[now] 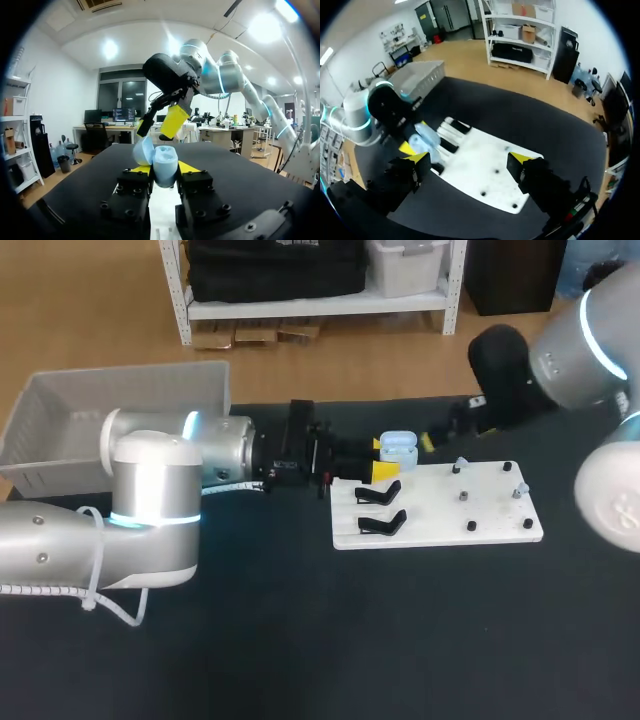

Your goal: Pick up each earbud case from the left stands, insert the matching earbuds, close the lid, and place the case in the box.

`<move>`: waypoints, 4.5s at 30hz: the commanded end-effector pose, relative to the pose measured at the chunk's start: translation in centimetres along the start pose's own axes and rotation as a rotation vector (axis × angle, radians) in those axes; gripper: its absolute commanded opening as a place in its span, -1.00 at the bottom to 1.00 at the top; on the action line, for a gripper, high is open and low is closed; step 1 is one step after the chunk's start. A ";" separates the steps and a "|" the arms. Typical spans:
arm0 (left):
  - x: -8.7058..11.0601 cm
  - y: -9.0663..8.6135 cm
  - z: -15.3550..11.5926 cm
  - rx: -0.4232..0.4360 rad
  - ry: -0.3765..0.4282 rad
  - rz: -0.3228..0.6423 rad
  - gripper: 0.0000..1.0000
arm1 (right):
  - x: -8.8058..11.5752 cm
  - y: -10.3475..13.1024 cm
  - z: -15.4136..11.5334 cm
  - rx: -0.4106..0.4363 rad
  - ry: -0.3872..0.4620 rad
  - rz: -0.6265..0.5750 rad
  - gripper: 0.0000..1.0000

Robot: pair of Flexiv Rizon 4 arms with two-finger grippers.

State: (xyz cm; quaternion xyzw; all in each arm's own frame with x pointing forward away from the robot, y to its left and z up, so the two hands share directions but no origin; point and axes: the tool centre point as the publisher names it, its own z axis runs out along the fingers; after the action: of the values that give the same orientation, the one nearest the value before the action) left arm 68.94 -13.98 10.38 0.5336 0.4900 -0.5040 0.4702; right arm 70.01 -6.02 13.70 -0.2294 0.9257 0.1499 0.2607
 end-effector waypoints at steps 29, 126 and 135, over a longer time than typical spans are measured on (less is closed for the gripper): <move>0.2 0.0 0.0 -0.002 -0.005 0.004 -1.00 | 9.0 -9.4 2.3 0.288 0.461 -0.064 0.43; 0.2 0.0 0.0 -0.002 -0.005 0.004 -1.00 | 0.9 4.6 -5.6 0.427 0.314 0.103 -1.00; 0.2 0.0 0.0 -0.002 -0.005 0.004 -1.00 | 0.8 5.3 -5.4 0.416 0.294 0.093 -1.00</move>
State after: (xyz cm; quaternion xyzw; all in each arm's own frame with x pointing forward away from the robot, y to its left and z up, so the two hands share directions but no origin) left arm 68.94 -13.97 10.38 0.5336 0.4901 -0.5040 0.4701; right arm 64.65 -3.88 18.59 -0.1489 0.9743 -0.0662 0.1555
